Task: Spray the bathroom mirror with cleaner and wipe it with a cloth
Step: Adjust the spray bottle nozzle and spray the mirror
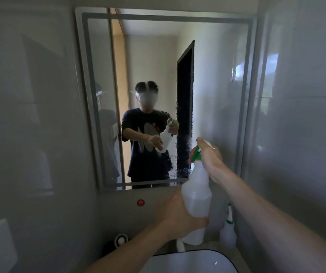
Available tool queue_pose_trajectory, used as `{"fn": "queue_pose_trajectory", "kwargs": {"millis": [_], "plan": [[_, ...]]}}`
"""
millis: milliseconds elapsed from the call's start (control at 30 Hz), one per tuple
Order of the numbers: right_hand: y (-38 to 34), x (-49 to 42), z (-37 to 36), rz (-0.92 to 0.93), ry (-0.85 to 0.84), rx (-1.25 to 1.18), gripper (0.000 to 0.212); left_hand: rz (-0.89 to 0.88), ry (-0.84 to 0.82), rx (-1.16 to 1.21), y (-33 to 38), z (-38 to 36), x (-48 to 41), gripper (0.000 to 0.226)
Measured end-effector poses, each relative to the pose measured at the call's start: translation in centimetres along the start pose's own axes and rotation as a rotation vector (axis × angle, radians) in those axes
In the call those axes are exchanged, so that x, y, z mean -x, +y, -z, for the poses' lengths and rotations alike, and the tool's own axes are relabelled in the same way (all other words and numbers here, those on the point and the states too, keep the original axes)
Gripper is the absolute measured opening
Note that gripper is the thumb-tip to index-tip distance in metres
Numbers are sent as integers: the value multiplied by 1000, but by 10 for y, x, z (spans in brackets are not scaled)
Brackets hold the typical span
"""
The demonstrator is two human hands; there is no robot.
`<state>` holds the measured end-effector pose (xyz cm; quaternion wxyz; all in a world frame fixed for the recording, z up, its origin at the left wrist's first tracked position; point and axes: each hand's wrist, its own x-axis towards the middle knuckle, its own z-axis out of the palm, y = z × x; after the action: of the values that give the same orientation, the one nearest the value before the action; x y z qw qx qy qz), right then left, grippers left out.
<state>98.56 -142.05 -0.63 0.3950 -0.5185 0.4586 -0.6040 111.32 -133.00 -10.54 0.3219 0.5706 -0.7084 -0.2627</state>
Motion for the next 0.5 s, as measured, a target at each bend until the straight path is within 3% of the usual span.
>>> {"fn": "queue_pose_trajectory", "kwargs": {"millis": [233, 367, 500], "plan": [[25, 9, -1, -101, 57, 79, 48, 46, -3, -55, -18, -16, 6, 105], [37, 9, -7, -77, -17, 96, 52, 69, -9, -27, -26, -24, 2, 108], [43, 3, -9, -109, -152, 82, 28, 104, 28, -38, -34, -28, 0, 105]]}}
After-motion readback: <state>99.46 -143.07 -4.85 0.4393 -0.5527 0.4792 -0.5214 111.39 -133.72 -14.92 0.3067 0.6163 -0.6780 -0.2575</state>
